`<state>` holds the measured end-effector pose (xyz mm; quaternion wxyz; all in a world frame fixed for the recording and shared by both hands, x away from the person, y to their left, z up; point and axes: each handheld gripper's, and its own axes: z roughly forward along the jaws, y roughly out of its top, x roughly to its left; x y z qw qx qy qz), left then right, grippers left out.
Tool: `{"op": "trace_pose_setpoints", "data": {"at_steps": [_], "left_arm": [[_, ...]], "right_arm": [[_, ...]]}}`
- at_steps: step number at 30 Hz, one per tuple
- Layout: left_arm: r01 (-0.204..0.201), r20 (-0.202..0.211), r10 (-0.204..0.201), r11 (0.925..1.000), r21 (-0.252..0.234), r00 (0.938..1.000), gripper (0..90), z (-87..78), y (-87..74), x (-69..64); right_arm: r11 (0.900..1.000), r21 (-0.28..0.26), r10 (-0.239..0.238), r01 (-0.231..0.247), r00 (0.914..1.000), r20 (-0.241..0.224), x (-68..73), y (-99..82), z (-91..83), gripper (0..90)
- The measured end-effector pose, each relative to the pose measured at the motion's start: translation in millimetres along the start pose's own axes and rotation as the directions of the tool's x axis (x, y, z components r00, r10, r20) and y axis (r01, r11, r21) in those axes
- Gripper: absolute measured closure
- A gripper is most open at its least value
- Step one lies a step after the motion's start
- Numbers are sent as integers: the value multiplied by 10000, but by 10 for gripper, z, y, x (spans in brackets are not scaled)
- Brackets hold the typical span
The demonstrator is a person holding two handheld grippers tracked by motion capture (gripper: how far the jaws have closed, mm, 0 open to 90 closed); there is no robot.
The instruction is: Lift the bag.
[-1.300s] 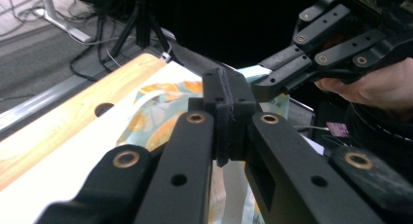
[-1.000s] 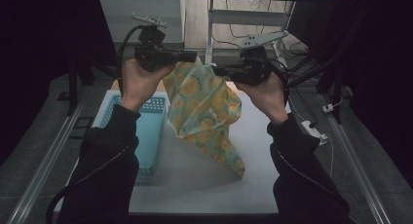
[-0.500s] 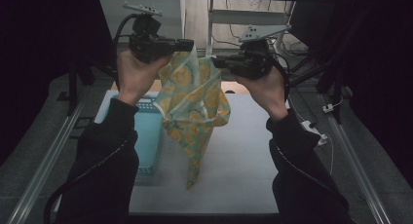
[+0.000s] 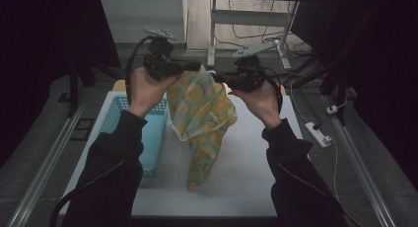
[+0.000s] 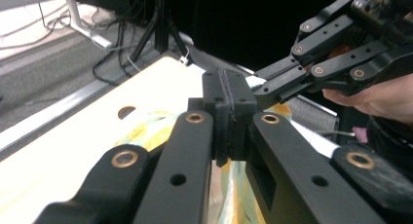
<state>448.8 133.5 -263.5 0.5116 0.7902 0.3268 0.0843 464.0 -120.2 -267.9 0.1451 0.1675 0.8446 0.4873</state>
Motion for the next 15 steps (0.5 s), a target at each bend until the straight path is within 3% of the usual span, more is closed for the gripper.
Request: {"op": "trace_pose_setpoints", "data": {"at_steps": [5, 15], "left_arm": [[-151, -86, 155, 9990, 431, 9998, 885, 145, -151, 54], [-1, -14, 2, 9948, 1014, 10000, 879, 385, -373, 166]], "right_arm": [[9996, 264, 99, -98, 9999, -42, -33, -152, 115, 899], [9953, 743, 621, -617, 9981, -26, -120, -420, 274, 875]]}}
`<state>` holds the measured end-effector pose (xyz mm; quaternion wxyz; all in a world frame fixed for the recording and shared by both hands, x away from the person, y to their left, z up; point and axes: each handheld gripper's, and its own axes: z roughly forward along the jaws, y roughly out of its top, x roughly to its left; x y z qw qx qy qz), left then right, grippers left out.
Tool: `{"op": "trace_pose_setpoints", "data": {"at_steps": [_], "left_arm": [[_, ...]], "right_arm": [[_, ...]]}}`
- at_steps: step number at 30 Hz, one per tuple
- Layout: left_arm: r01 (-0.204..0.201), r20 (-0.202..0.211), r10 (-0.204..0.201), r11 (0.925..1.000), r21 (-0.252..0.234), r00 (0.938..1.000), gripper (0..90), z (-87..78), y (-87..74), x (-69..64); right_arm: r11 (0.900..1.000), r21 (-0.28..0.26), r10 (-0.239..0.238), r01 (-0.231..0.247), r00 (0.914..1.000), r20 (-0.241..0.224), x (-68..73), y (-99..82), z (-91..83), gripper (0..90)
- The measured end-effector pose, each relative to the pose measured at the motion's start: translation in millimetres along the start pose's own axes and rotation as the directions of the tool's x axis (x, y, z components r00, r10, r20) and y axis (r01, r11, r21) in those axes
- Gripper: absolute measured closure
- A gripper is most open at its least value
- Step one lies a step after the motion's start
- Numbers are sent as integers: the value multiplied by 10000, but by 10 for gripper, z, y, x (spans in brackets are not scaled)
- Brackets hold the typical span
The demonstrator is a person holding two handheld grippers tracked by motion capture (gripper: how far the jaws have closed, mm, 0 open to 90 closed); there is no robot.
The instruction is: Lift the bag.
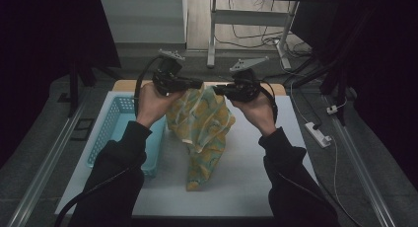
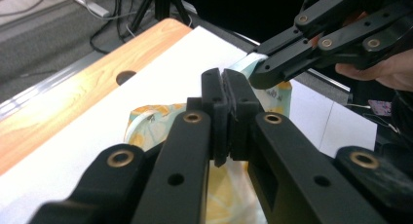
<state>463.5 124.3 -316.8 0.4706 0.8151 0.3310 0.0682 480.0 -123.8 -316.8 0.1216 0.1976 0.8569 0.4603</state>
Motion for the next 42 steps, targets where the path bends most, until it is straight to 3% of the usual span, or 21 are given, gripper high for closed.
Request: {"op": "trace_pose_setpoints", "data": {"at_steps": [12, 14, 18, 21, 30, 34, 42], "left_arm": [[-58, -68, 58, 10000, 31, 10000, 840, 68, -102, 20], [-129, -69, 128, 9999, -35, 9999, 783, 43, -104, 15], [-709, -467, 710, 9975, 25, 9964, 662, -16, -113, -12], [-903, -684, 901, 9959, 10, 9936, 590, -79, -133, -27], [-808, -921, 815, 9967, 113, 9924, 388, -217, -272, -66], [-581, -774, 588, 9982, 119, 9953, 308, -260, -363, -48], [-492, -652, 504, 9986, 203, 9966, 182, -295, -577, -65]], "right_arm": [[9981, -35, 618, -618, 9980, -104, -64, -111, 25, 775], [9979, -91, 639, -641, 9979, -126, -61, -101, 9, 754], [9977, -144, 660, -663, 9977, -165, -44, -69, -32, 695], [9976, -209, 662, -664, 9978, -95, -40, -46, -74, 650], [9987, -201, 471, -470, 9989, 33, -1, -94, -139, 515], [9991, -108, 406, -406, 9992, -17, 23, -134, -149, 465], [9990, -113, 440, -440, 9990, 13, 54, -244, -154, 383]]}}
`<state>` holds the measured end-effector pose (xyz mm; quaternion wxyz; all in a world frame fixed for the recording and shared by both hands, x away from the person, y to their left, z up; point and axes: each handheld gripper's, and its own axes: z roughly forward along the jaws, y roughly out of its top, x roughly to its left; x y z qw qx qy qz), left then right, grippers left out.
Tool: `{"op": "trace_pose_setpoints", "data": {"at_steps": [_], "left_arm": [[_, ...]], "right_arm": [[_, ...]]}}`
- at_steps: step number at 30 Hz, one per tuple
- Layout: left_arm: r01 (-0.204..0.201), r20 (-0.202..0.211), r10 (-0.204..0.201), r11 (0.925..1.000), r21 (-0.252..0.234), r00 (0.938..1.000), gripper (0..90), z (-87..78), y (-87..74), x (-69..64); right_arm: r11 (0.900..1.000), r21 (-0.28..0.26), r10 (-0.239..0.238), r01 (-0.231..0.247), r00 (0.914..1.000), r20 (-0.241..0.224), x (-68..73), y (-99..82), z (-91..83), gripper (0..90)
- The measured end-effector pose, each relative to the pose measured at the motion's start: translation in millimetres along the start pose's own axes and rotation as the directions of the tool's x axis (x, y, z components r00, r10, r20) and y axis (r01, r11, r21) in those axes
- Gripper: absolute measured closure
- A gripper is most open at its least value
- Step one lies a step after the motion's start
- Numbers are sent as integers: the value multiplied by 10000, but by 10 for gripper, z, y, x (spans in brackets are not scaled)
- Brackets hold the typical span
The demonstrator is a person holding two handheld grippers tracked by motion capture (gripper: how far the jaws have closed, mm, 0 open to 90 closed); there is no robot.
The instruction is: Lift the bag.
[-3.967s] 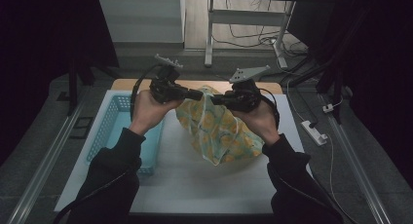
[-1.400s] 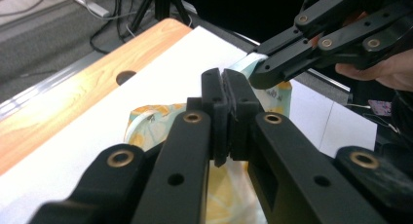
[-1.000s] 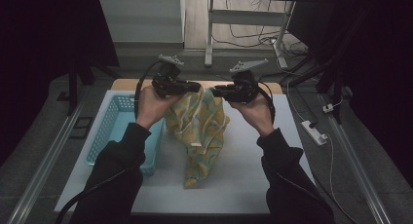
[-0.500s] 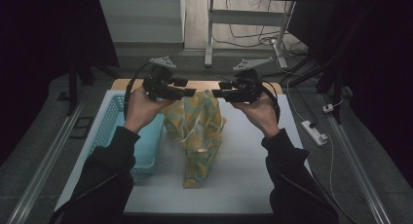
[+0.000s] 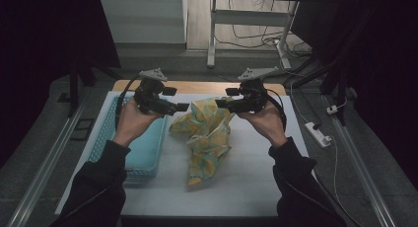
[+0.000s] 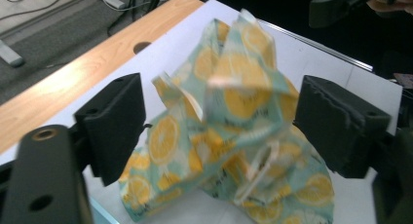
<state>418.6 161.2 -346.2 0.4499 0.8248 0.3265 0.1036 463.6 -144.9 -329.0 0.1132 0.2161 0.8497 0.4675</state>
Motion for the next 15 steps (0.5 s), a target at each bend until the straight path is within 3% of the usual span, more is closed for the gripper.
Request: {"op": "trace_pose_setpoints", "data": {"at_steps": [9, 15], "left_arm": [[-33, -160, 35, 9999, 125, 9999, 72, 35, -288, -27], [66, -35, -66, 10000, -72, 10000, 21, 34, -465, -50]], "right_arm": [[9999, 132, 63, -64, 10000, 43, 43, -209, 70, 253], [9998, -179, 133, -129, 9997, 188, 79, -329, 80, 166]]}}
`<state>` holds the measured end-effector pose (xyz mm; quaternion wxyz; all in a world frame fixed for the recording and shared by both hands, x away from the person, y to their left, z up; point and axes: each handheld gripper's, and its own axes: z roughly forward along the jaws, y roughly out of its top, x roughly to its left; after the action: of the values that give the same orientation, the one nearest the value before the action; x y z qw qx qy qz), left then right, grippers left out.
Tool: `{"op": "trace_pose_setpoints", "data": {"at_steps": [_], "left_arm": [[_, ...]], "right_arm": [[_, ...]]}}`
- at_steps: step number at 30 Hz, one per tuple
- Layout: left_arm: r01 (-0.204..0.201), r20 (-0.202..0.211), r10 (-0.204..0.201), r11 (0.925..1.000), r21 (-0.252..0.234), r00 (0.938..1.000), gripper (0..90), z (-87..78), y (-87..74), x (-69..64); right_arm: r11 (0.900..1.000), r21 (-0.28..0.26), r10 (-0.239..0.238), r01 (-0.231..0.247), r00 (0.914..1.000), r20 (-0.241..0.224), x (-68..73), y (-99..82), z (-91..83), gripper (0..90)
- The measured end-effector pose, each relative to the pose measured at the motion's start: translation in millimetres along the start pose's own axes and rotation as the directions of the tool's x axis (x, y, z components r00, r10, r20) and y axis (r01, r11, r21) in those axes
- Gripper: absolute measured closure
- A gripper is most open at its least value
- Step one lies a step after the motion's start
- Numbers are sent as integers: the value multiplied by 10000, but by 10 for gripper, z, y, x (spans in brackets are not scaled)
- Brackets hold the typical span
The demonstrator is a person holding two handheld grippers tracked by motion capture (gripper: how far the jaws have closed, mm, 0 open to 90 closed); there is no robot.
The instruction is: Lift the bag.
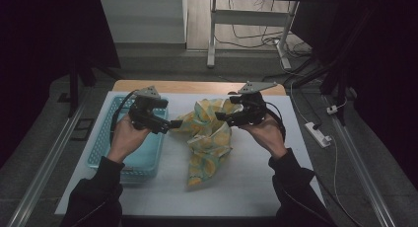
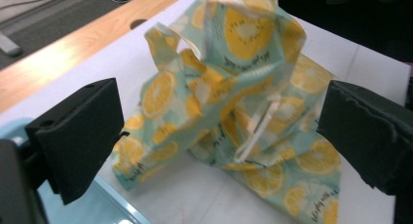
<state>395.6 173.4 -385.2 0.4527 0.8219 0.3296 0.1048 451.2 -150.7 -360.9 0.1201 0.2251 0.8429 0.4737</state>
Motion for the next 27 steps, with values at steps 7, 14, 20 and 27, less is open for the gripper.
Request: {"op": "trace_pose_setpoints", "data": {"at_steps": [7, 14, 20, 27], "left_arm": [[86, -369, -88, 10000, -44, 9993, 0, 3, -234, -36], [338, -345, -346, 9992, -219, 9988, 0, 19, -437, -29], [461, -464, -461, 9989, -4, 9979, 0, 69, -569, -22], [563, -753, -565, 9984, -53, 9956, 0, 82, -697, -76]], "right_arm": [[9999, -73, 121, -122, 9999, -91, 22, -197, 43, 116], [9997, -28, 230, -229, 9997, 108, 31, -383, 97, 74], [9997, -27, 246, -245, 9995, 221, 35, -440, 94, 48], [9998, 67, 190, -193, 9991, 390, 72, -539, 92, 32]]}}
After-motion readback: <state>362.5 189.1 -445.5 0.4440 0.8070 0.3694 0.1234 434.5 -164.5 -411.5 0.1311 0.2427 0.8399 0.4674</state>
